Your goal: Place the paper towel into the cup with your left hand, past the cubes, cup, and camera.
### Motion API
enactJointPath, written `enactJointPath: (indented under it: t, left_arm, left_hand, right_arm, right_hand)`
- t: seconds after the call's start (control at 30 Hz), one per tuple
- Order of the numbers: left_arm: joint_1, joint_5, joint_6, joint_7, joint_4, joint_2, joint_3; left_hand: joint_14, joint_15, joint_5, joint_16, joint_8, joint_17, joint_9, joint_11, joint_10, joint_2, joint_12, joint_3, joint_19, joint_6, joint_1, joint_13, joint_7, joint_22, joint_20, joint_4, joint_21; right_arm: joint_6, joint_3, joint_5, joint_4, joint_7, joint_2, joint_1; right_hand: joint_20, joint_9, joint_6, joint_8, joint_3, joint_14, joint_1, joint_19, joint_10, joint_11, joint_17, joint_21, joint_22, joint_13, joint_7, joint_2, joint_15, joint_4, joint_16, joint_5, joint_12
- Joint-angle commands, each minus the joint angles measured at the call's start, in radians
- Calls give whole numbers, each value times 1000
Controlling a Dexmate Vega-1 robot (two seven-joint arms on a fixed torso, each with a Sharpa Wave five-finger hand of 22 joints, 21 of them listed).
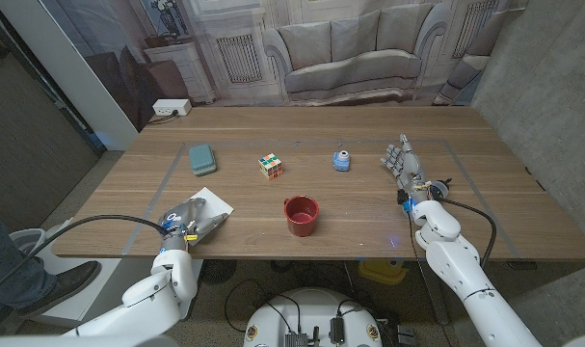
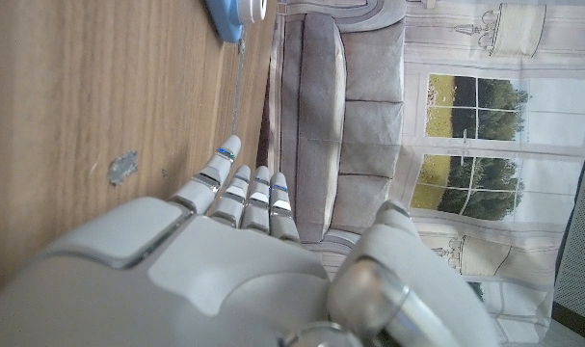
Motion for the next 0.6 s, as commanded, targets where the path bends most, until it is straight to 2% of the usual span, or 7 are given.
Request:
enactJointPath:
  t: [0.03,0.17,0.33,0.53,0.6]
  left_arm:
    - [-32,-18,5,-7,24,-5,22]
    - [-36,-19,1,-4,27,-4,26]
    - [-40,-23,-1,0,28,-5,26]
    - [-48,-27,-1,3,31,-10,30]
    - [-51,-29,-2,3,33,-13,32]
  left_hand:
    - [15,-76,6,8,3,1,6,-9,17,19,9,14,54,11,66,4,5,2,16,-26,18]
    - [35,-83,-2,12,4,0,7,-10,28,48,11,40,126,19,146,4,18,-1,31,-59,35]
    - [62,-79,-23,17,7,1,9,2,43,79,12,66,193,33,214,5,33,-2,38,-82,48]
    - [109,-77,-58,25,13,3,11,10,74,116,18,95,268,58,286,7,45,-3,27,-101,60]
    - [122,-81,-70,26,16,3,13,12,85,130,20,107,288,70,313,7,41,-4,20,-106,61]
  right_arm:
    - [4,-5,-9,-1,2,-3,11]
    - [7,-6,-10,-1,6,-4,13]
    - [9,-8,-15,-11,8,-8,12]
    - [9,-7,-18,-21,8,-11,9]
    - [9,-7,-18,-23,8,-12,8]
  right_hand:
    - [-37,5,6,-1,-3,8,1,8,6,1,4,-6,5,2,2,5,5,-3,-2,-2,-2]
    - [-37,5,6,-1,-4,8,1,9,7,1,4,-8,5,2,3,5,6,-3,-2,-2,-1]
    - [-36,5,6,-1,-4,8,2,10,7,1,4,-9,5,2,3,5,5,-4,-2,-2,-1]
    - [-37,5,5,-1,-5,8,1,11,6,1,4,-10,5,2,2,5,3,-4,-2,-2,-2]
    - [-36,5,6,-1,-5,8,1,11,6,1,4,-11,5,2,3,5,4,-4,-2,-2,-2]
